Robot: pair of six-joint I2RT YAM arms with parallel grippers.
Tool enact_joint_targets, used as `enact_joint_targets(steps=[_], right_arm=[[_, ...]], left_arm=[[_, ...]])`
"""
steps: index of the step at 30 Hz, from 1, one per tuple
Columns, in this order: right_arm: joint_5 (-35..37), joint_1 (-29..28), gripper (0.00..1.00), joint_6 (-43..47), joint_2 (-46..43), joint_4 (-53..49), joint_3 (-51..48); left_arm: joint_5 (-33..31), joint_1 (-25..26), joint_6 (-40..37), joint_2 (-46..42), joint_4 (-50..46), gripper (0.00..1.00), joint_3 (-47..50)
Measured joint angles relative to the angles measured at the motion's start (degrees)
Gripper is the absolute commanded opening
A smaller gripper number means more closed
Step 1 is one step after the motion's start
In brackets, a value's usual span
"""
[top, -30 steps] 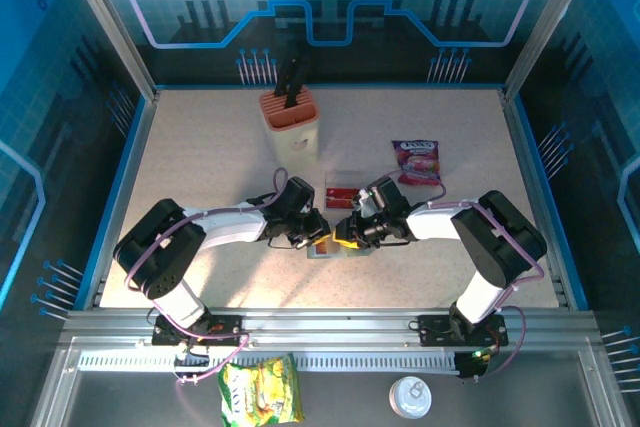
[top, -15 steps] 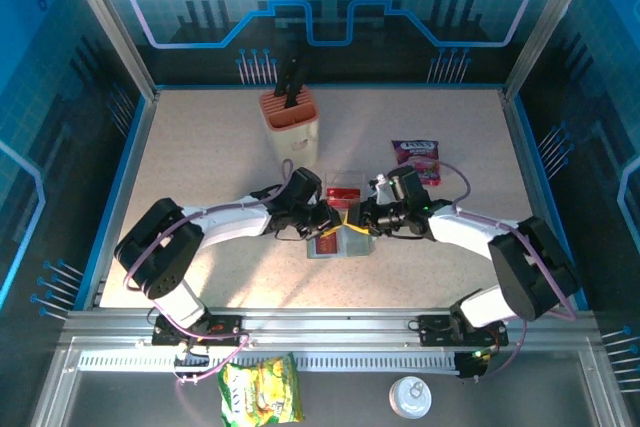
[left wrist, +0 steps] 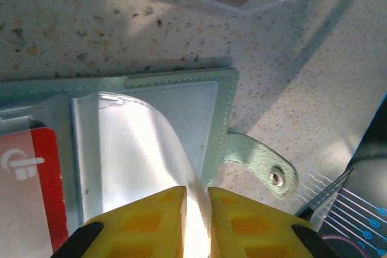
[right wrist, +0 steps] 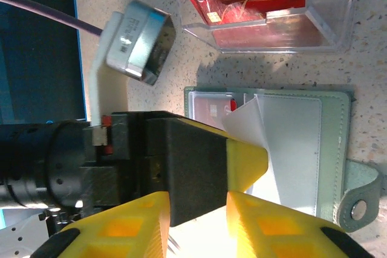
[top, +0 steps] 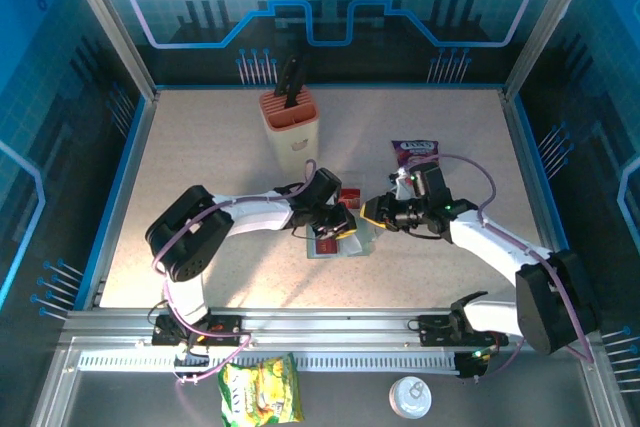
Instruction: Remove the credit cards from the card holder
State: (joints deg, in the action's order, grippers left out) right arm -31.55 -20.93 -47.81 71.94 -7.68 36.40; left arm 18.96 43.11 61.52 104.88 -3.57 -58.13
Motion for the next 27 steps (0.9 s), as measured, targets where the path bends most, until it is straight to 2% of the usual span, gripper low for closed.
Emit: enact_joint_targets(steps=[7, 15, 22, 27], right_arm=[[0.0, 0.1, 0.31, 0.1, -0.2, -0.9, -0.1], [-0.2, 0.1, 0.31, 0.1, 0.1, -0.9, -0.1], [-0.4, -0.3, 0.31, 0.1, 1.5, 0.0, -0.1], [-0.3, -2.4, 0.3, 0.0, 4.8, 0.4, 0.0]], left_arm=[[0.0, 0.0, -0.6, 0.4, -0.4, 0.32, -0.8], [-0.1, 0.0, -1.9, -1.1, -1.5, 0.42, -1.5], [-1.5, -0.6, -2.1, -5.1, -2.6, 0.39, -0.4], [-2.9, -1.9, -3.5, -8.6, -4.2, 0.28, 2.0]])
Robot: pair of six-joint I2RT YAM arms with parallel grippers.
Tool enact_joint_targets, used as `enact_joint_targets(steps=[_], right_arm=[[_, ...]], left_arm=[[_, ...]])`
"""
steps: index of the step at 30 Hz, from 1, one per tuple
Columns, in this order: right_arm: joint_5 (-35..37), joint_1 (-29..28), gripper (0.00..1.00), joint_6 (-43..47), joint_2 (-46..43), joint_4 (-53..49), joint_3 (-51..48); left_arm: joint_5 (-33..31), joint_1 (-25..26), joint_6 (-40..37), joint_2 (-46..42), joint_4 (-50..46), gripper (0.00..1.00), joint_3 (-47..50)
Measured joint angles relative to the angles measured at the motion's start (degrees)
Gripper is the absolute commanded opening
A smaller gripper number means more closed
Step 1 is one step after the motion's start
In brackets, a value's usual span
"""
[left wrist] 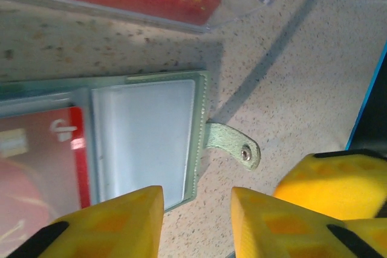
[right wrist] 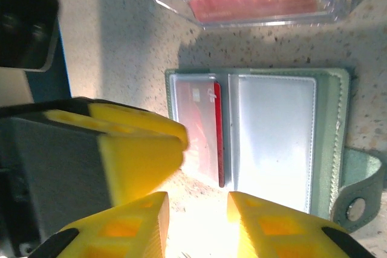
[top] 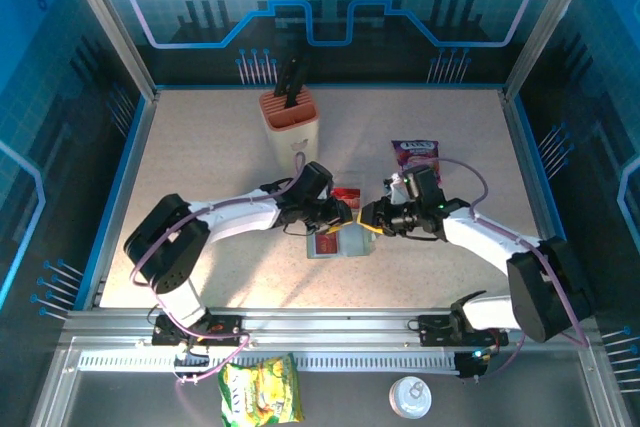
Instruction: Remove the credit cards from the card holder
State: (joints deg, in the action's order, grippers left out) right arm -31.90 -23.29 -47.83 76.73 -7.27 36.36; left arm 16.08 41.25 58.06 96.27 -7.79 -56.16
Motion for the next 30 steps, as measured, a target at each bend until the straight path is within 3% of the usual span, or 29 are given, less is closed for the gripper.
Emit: enact_joint_targets(steps=[15, 30], right_arm=[[1.4, -9.0, 0.27, -1.0, 13.5, 5.5, 4.2], [1.5, -10.1, 0.26, -1.0, 18.5, 7.2, 6.5]], left_arm=[[-3.9, -2.9, -1.5, -7.0, -4.2, 0.06, 11.4], [-5.3, -3.0, -2.7, -5.2, -4.4, 0.01, 11.4]])
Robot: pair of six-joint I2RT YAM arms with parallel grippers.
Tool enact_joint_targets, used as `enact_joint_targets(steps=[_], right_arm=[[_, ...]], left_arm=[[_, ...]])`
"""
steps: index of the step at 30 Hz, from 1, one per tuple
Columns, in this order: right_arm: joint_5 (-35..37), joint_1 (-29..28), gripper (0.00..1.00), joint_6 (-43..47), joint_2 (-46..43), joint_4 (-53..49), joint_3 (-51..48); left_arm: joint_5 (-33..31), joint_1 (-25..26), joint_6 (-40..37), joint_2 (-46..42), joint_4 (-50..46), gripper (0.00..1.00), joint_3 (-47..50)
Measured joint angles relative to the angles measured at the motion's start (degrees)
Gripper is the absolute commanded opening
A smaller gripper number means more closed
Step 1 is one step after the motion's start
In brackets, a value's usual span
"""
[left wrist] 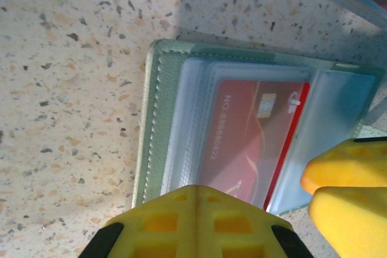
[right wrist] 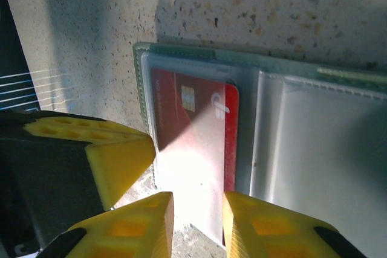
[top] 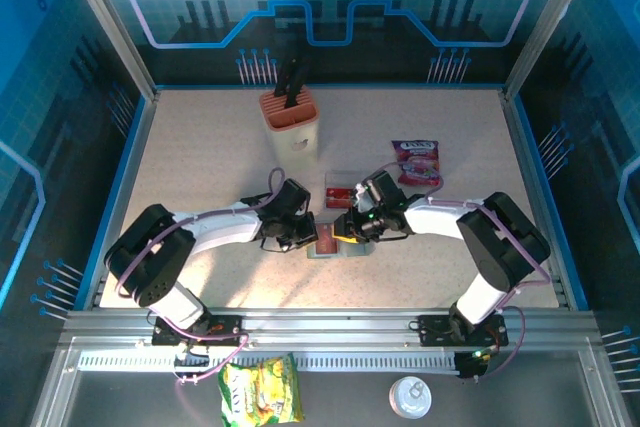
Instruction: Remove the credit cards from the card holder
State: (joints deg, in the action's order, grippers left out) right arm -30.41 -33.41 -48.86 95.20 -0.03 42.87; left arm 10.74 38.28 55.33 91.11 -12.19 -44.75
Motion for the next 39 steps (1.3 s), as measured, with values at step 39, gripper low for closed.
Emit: enact_joint_targets(steps=[39], right_arm=[[1.3, -1.2, 0.25, 2.7, 4.5, -0.8, 3.2]], left_arm=[[0.0, -0.1, 0.0, 0.5, 0.0, 0.0, 0.0]])
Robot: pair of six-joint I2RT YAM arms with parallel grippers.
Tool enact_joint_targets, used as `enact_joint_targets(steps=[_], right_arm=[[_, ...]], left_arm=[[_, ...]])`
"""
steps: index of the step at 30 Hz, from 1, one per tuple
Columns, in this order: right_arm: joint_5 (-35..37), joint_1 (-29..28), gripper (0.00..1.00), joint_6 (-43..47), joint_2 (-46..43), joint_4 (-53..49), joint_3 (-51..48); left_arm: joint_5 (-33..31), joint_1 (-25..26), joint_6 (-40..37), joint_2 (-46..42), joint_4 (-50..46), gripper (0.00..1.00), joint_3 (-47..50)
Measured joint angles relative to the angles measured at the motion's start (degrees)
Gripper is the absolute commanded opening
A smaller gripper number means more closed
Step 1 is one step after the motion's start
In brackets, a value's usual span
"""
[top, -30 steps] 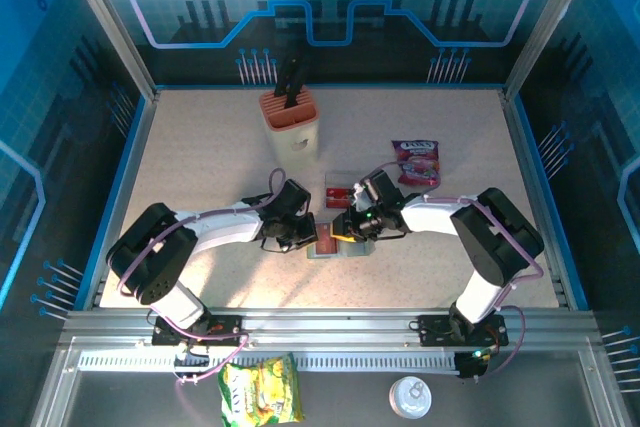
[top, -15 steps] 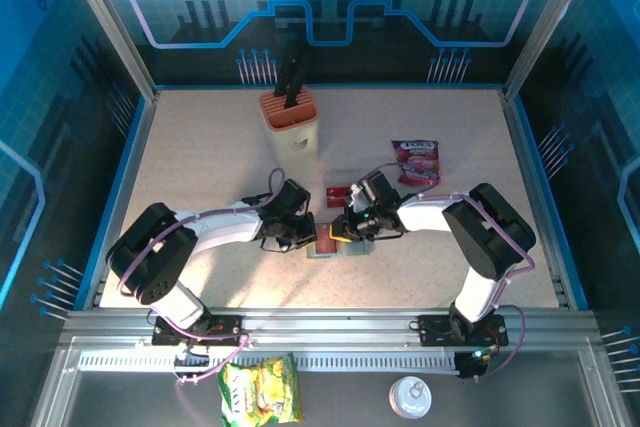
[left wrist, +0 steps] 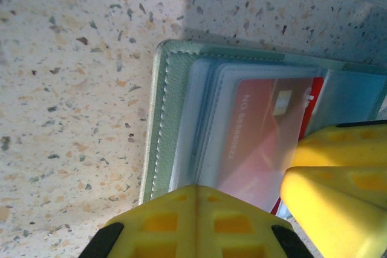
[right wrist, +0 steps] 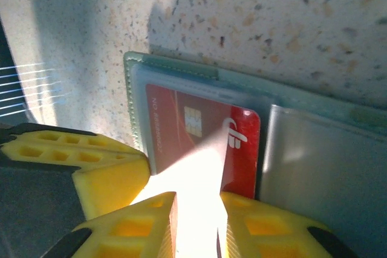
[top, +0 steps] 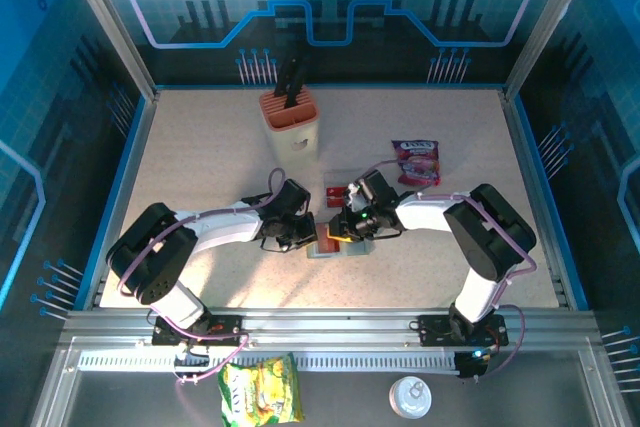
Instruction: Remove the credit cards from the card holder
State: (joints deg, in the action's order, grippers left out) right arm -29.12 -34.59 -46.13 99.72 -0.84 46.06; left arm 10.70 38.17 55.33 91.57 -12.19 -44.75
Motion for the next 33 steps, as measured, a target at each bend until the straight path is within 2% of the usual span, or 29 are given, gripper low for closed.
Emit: enact_joint_targets(steps=[16, 33], right_arm=[[3.7, 0.0, 0.25, 2.9, -1.7, -7.6, 1.9], [3.6, 0.0, 0.26, 3.3, -3.0, -6.7, 1.7]], left_arm=[[0.0, 0.0, -0.2, 0.0, -0.4, 0.0, -0.1], [0.3, 0.2, -0.4, -1.6, -2.4, 0.0, -3.0]])
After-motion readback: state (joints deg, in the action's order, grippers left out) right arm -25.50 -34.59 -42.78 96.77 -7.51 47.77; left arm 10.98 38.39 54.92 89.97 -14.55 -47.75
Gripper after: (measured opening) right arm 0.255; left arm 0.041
